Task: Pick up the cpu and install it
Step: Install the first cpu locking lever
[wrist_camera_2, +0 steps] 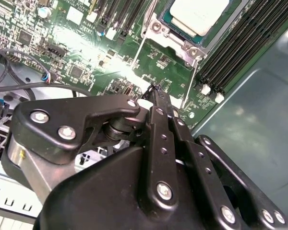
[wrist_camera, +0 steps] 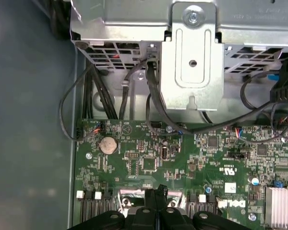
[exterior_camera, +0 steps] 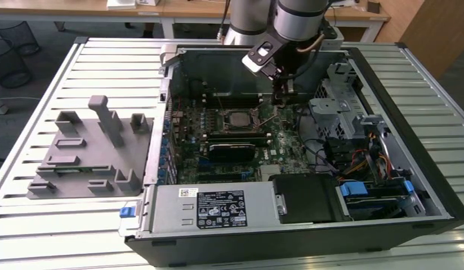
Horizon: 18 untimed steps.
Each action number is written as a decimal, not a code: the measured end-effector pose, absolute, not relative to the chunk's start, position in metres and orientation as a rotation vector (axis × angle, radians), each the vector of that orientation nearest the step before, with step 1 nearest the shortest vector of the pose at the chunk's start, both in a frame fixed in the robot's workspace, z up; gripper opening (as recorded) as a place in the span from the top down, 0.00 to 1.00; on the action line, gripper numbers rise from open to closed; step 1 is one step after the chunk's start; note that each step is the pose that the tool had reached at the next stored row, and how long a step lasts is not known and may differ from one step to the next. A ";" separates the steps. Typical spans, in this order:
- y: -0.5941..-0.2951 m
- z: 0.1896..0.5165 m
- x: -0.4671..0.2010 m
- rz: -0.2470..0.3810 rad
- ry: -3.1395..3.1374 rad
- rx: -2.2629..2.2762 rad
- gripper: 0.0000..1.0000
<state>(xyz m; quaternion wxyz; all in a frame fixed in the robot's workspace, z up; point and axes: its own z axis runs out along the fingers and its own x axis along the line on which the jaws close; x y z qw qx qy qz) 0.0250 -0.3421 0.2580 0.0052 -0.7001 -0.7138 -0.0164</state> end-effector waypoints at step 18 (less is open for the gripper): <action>-0.338 0.255 0.046 -0.051 -2.235 -2.192 0.89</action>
